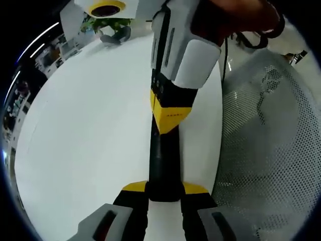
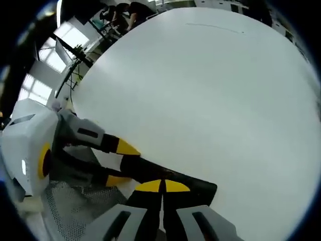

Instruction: Press the specified remote control buttons in sequence, fully releasing each button before pressing the next.

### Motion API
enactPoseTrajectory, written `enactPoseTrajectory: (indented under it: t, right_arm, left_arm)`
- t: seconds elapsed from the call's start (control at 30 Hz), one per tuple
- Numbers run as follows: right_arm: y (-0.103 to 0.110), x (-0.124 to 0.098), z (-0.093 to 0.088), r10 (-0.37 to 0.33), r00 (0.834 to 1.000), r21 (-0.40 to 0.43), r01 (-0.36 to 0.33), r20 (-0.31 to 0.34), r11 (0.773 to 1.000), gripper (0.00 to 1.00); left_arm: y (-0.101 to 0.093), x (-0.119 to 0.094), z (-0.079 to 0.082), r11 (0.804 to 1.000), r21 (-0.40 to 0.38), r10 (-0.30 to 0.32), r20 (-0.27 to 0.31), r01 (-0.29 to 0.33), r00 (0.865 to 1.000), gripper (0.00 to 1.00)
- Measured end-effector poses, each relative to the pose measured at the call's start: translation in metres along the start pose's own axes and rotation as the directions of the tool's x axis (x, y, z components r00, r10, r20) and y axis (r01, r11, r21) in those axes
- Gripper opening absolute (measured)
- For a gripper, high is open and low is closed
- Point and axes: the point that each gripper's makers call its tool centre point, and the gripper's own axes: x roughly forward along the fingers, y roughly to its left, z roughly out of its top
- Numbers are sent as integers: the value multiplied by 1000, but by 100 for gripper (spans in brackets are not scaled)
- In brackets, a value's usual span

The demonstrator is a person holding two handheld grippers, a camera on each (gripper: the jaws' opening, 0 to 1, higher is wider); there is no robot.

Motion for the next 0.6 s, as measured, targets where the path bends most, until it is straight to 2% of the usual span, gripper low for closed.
enactPoseTrajectory:
  t: [0.3,0.6]
  right_arm:
    - [0,6,-3,-7,1000,-17,7,-23,1000,0]
    - [-2,6,-2,2,1000,25,-2,-17,1000,0]
  left_arm:
    - [0,0,0,1000,-9,2,9,-1,1000,24]
    - [0,0,0,1000,-10,3,17,-3,1000,24]
